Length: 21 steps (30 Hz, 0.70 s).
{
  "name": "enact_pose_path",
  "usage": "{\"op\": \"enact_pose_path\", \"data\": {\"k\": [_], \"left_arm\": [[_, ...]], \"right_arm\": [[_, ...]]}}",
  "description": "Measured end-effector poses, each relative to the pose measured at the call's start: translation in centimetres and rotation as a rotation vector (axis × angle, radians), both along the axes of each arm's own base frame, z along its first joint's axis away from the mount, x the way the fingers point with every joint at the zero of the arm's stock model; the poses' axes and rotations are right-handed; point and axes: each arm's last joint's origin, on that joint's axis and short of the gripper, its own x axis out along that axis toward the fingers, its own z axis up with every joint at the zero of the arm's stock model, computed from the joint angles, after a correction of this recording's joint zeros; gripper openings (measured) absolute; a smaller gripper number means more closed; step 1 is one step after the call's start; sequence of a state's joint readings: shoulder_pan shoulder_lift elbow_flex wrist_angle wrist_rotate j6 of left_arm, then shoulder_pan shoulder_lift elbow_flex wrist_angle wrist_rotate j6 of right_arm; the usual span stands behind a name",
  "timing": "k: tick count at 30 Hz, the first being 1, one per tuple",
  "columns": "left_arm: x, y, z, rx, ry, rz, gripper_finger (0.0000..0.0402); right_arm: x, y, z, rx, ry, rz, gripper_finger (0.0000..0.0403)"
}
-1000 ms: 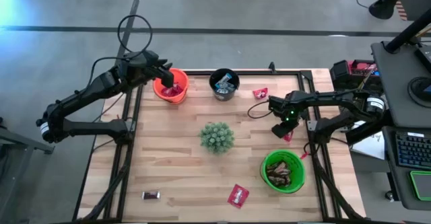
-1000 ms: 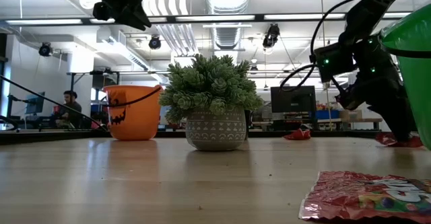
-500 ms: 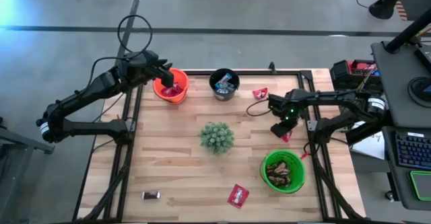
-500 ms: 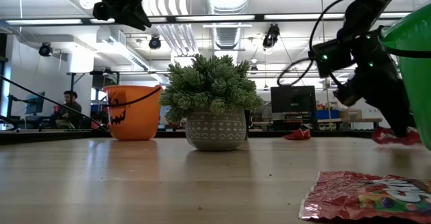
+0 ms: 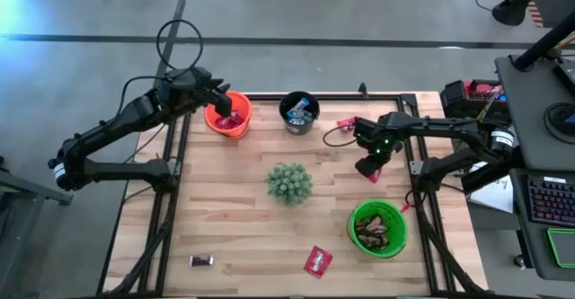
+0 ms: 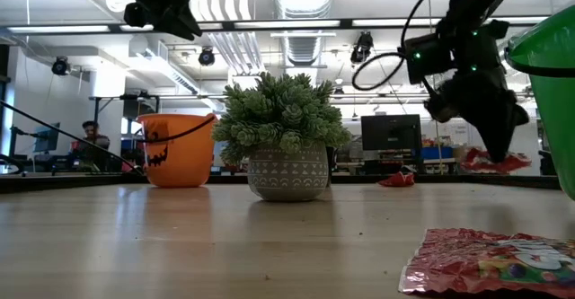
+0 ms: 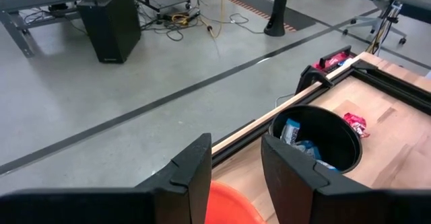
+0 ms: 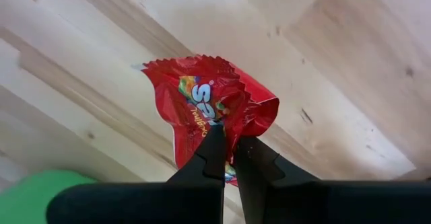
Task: Organize candy in baskets
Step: Put the red candy into the orange bucket
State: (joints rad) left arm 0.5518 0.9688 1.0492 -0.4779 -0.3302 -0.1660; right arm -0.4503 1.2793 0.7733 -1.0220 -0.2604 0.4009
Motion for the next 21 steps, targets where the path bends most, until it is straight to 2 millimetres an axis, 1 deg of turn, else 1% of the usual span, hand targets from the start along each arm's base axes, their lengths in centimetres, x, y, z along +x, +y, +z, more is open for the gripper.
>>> {"op": "enact_pose_path", "data": {"k": [3, 6, 12, 15, 17, 21], "left_arm": [[0.0, 0.0, 0.2, 0.009, -0.014, 0.0, 0.0119], [0.0, -0.1, 0.3, -0.01, -0.021, -0.023, 0.013], [-0.3, -0.4, 2.5, -0.014, -0.016, -0.049, 0.0153], [-0.4, -0.4, 3.6, -0.011, -0.015, -0.05, 0.0156], [-0.5, -0.5, 4.0, -0.017, 0.023, -0.057, 0.0156], [-0.5, -0.5, 4.5, -0.058, 0.083, -0.058, 0.0155]], "right_arm": [[0.7, -0.4, 1.0, -0.03, -0.033, -0.003, 0.0008], [1.5, -0.9, 2.5, -0.094, -0.069, -0.005, 0.0008], [3.5, -2.0, 6.6, -0.224, -0.195, -0.012, 0.0008], [4.5, -2.6, 8.7, -0.299, -0.276, -0.016, 0.0008], [5.3, -3.1, 9.9, -0.337, -0.322, -0.004, 0.0008], [7.5, -4.2, 11.0, -0.397, -0.37, 0.034, 0.0008]]}}
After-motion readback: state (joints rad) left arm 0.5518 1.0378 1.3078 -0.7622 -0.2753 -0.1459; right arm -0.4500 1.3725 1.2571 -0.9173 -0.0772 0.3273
